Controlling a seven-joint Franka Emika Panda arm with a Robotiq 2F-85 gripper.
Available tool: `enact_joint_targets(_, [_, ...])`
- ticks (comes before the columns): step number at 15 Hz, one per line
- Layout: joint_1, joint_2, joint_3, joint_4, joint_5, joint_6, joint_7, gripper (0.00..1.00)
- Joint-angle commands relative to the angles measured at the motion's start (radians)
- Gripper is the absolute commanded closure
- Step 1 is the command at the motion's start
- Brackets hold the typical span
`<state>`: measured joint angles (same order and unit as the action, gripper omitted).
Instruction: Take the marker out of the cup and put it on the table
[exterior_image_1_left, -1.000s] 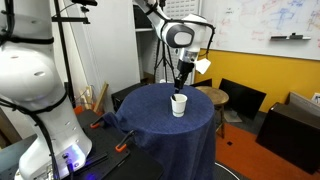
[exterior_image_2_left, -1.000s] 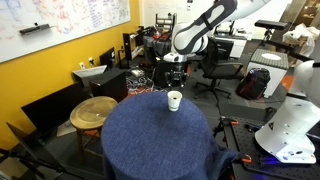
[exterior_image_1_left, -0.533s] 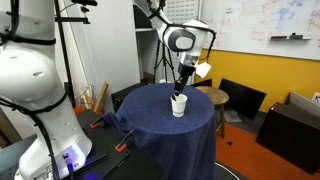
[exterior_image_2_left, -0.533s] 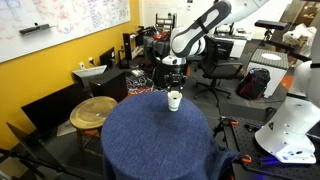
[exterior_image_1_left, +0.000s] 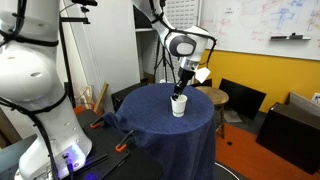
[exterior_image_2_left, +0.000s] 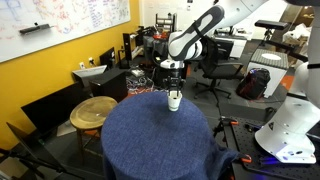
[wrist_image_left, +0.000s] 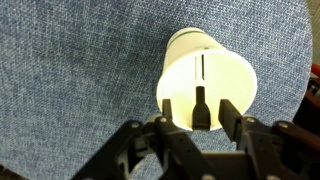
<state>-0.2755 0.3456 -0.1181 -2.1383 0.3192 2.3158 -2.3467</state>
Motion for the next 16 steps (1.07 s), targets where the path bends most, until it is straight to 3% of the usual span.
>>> enact_joint_targets(1, [-0.03, 0.019, 0.025, 0.029, 0.024, -0.023, 0.015, 0.63])
enact_joint_targets(2, [-0.032, 0.023, 0.027, 0.03, 0.027, -0.021, 0.014, 0.6])
enact_joint_targets(5, [-0.038, 0.028, 0.029, 0.03, 0.034, -0.02, 0.015, 0.65])
enact_joint_targets(16, [-0.053, 0.058, 0.052, 0.046, 0.045, -0.033, 0.008, 0.63])
